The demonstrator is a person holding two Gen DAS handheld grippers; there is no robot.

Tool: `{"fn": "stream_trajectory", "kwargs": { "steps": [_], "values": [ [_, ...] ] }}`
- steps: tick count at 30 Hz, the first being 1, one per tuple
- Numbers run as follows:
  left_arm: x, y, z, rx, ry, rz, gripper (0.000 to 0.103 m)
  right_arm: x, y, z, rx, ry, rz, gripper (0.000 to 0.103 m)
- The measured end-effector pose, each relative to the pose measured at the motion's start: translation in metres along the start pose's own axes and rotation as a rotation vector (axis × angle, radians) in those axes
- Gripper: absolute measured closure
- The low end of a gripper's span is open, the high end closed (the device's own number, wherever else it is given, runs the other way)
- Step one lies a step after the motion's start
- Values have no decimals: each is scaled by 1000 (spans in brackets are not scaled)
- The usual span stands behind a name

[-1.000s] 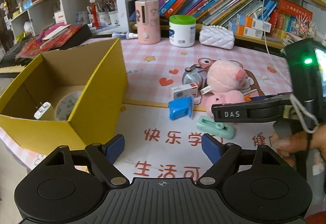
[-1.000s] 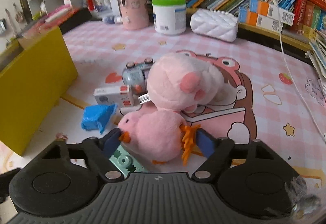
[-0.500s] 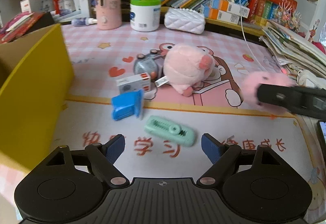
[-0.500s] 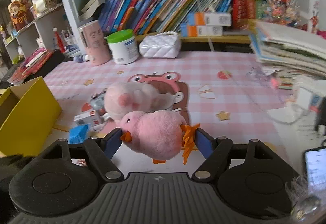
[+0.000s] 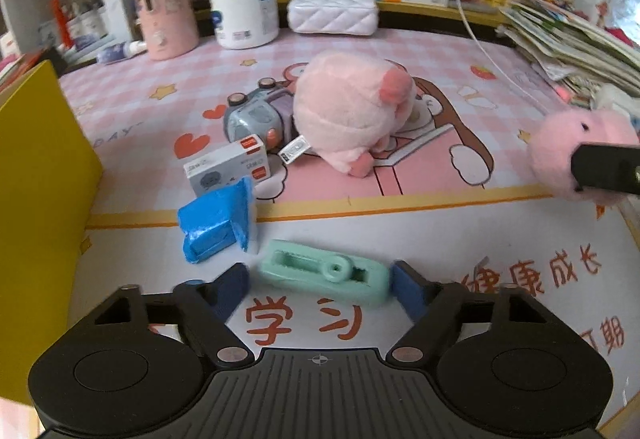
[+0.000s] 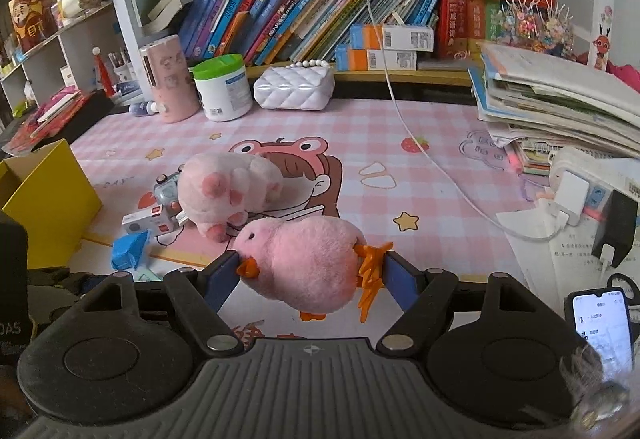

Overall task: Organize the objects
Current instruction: 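Grasp the mint-green dispenser with the left tool while the right tool lifts the chick, then carry the chick and green dispenser toward the yellow box with both tools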

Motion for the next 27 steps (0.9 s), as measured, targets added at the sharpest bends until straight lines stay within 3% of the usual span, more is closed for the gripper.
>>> {"fn": "stream_trajectory", "kwargs": {
  "steps": [7, 16, 27],
  "values": [
    [-1, -7, 2, -5, 31, 14, 33, -1, 3, -3, -11, 1, 0, 28],
    [-13, -47, -1, 8, -19, 86, 33, -3, 6, -22, -25, -31, 0, 27],
    [-8, -98, -22, -42, -70, 155, 33, -1, -7, -51, 14, -75, 25, 27]
  ]
}}
Point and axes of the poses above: each gripper's, at about its wrist camera, not at the fingertips, and y roughly the way its jaws point, z to its right, x to its underside, the point moved 1 cm from there along y, roughly the way its jaws point, and after that the axes turned 6 degrees about z, right-handed, at the moved point
